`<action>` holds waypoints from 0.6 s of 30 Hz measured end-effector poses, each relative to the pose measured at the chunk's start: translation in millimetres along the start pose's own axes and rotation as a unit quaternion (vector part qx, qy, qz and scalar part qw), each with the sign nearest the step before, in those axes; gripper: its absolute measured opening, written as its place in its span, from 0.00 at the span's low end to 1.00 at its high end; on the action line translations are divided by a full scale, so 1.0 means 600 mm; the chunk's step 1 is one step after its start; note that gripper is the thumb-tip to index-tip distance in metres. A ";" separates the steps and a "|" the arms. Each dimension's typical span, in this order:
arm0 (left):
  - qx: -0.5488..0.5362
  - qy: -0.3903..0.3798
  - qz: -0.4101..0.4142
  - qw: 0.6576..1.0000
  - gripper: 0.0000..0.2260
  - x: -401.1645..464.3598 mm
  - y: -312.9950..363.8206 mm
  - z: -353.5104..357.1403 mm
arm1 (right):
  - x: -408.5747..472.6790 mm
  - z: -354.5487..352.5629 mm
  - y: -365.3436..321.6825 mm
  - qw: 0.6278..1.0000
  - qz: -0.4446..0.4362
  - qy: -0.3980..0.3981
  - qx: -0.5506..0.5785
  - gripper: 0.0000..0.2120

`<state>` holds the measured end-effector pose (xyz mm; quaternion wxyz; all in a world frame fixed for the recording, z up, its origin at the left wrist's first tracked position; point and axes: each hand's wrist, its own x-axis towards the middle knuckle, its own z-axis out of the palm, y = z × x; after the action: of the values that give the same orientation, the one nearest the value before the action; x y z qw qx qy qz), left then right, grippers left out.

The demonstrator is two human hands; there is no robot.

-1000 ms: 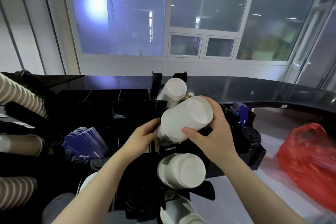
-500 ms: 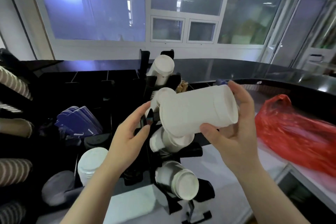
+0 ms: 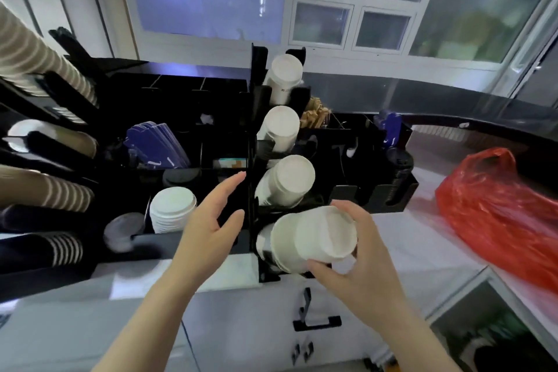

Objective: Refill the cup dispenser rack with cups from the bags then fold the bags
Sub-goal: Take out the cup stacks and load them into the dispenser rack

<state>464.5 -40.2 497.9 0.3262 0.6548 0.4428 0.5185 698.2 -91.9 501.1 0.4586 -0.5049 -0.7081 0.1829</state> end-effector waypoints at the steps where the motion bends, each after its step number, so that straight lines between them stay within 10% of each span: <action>1: 0.011 -0.005 -0.004 1.000 0.27 -0.011 0.001 0.005 | -0.003 0.013 0.002 1.000 -0.021 -0.010 -0.017 0.37; 18: 0.032 0.041 -0.057 0.997 0.27 -0.091 0.006 -0.001 | -0.002 0.069 0.051 0.984 -0.023 -0.080 -0.156 0.36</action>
<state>461.1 -91.8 479.9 0.3155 0.6171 0.5084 0.5110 680.4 -71.4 457.3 0.3196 -0.5376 -0.7739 0.0995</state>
